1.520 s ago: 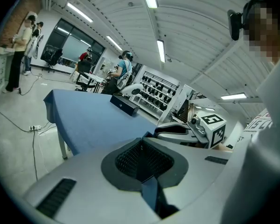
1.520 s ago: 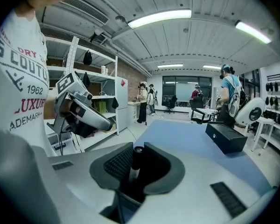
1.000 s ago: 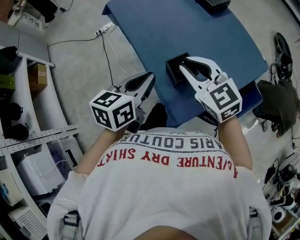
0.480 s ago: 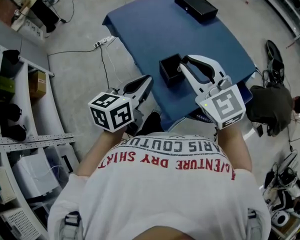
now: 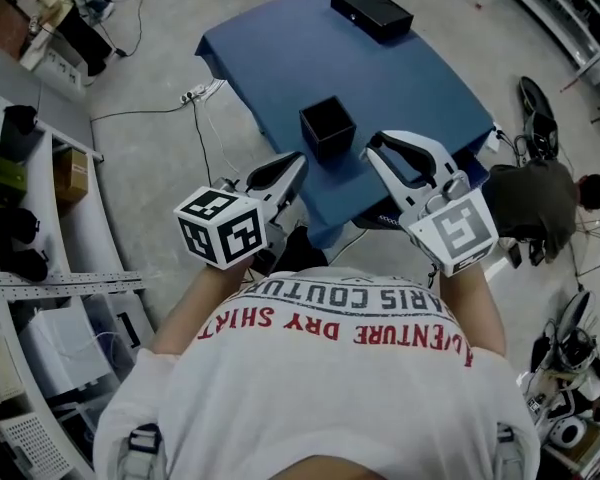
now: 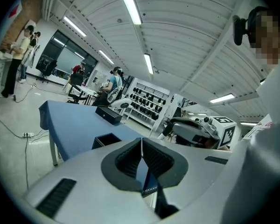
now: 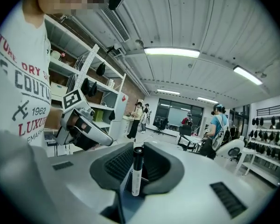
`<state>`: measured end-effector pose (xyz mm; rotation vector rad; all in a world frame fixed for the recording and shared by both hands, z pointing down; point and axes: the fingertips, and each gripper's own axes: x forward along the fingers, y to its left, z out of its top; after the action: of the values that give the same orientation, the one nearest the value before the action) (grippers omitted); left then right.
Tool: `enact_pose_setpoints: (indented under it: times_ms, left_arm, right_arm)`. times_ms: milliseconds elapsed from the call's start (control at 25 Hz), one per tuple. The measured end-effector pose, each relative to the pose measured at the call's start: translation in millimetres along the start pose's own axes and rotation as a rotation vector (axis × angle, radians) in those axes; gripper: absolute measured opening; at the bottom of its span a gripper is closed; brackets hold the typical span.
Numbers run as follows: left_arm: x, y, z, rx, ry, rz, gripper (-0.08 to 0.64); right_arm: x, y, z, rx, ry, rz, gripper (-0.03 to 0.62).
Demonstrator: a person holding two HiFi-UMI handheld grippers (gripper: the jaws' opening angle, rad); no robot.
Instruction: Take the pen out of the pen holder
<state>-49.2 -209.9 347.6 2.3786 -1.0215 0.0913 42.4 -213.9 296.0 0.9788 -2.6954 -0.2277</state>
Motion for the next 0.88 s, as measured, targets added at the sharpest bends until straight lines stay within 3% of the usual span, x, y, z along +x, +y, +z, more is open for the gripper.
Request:
enact_pose_setpoints:
  times_ms: [520, 880]
  left_arm:
    - [1.5, -26.4, -25.0, -0.006, 0.032, -0.027, 0.032]
    - [3.6, -34.5, -35.3, -0.003, 0.051, -0.044, 0.032]
  right_arm:
    - [-33.5, 16.1, -44.9, 0.123, 0.044, 0.012, 0.078]
    - [-42.1, 23.8, -49.5, 0.131, 0.047, 0.011, 0.078]
